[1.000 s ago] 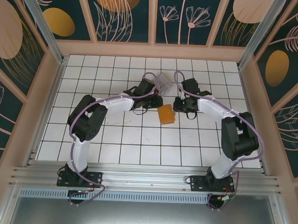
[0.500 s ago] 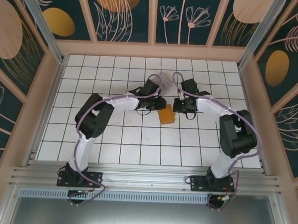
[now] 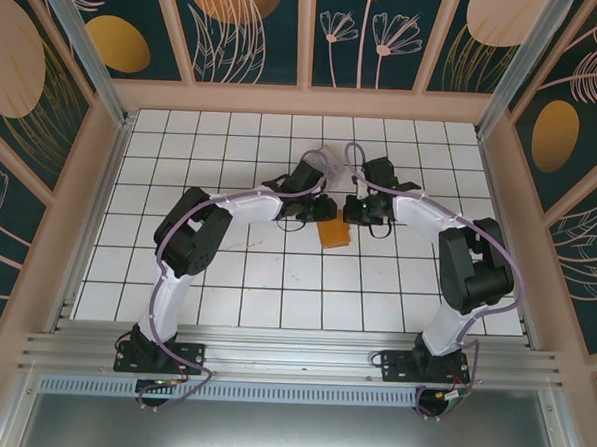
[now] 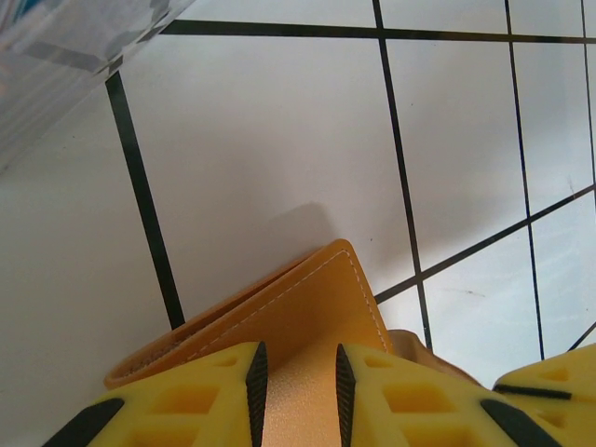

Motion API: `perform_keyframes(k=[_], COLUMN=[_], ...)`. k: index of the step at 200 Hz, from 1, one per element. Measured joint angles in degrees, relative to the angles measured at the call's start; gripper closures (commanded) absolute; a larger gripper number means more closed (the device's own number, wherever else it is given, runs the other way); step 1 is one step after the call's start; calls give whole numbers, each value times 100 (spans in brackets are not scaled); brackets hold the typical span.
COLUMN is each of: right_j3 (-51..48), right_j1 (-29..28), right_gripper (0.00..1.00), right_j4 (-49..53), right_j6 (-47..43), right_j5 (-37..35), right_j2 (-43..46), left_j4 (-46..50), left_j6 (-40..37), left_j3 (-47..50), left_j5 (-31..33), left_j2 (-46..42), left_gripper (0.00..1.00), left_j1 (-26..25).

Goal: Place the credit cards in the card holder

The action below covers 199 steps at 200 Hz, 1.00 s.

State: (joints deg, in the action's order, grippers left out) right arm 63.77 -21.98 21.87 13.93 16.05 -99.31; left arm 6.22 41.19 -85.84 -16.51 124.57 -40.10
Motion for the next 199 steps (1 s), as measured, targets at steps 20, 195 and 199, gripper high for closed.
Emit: perform_keyframes(k=[20,195,199], right_j3=[-33,-83,-83], right_j1=[-39,-87,-87], right_gripper=[98,100,100], right_j4=[-87,-398,-398], right_j6=[9,11,11], right_j5=[122,527,540], right_j2=[-96,-470,-470], left_j4=[-2,-234,-234], left_j6=[28,258,258], left_j3=[4,197,197], left_j5=[-2,140,140], left_j2=[0,-2,0], left_gripper=[71,82,82], left_j1=[-2,-4,-4])
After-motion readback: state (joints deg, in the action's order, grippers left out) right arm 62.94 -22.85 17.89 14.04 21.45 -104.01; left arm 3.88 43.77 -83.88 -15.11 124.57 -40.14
